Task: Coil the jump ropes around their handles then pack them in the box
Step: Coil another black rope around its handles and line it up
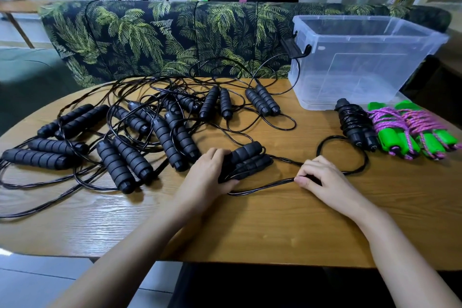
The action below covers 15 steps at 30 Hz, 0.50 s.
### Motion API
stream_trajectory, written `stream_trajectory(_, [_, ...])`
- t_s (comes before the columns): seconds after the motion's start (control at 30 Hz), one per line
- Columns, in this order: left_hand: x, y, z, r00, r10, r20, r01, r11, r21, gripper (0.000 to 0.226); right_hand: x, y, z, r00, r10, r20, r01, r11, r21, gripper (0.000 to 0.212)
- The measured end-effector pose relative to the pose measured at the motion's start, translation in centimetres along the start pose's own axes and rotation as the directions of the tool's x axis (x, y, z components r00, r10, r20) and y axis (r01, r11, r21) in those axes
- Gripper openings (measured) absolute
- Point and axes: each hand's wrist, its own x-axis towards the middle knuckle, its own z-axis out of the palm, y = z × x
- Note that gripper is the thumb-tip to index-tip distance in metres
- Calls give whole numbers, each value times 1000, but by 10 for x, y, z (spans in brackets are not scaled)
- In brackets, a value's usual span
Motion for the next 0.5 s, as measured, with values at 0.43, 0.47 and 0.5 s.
stream_trajectory(0.43, [-21, 52, -37, 911, 401, 99, -412, 868, 276, 107, 83, -78, -46, 995, 89, 53, -88, 996, -15, 36])
stream_trajectory(0.47, [-18, 57, -36, 935, 337, 110, -355, 872, 339, 112, 86, -96, -48, 998, 68, 2, -68, 997, -31, 35])
stream_trajectory(0.5, [-17, 55, -32, 963, 253, 97, -271, 890, 366, 111, 86, -113, -50, 998, 39, -50, -42, 998, -46, 34])
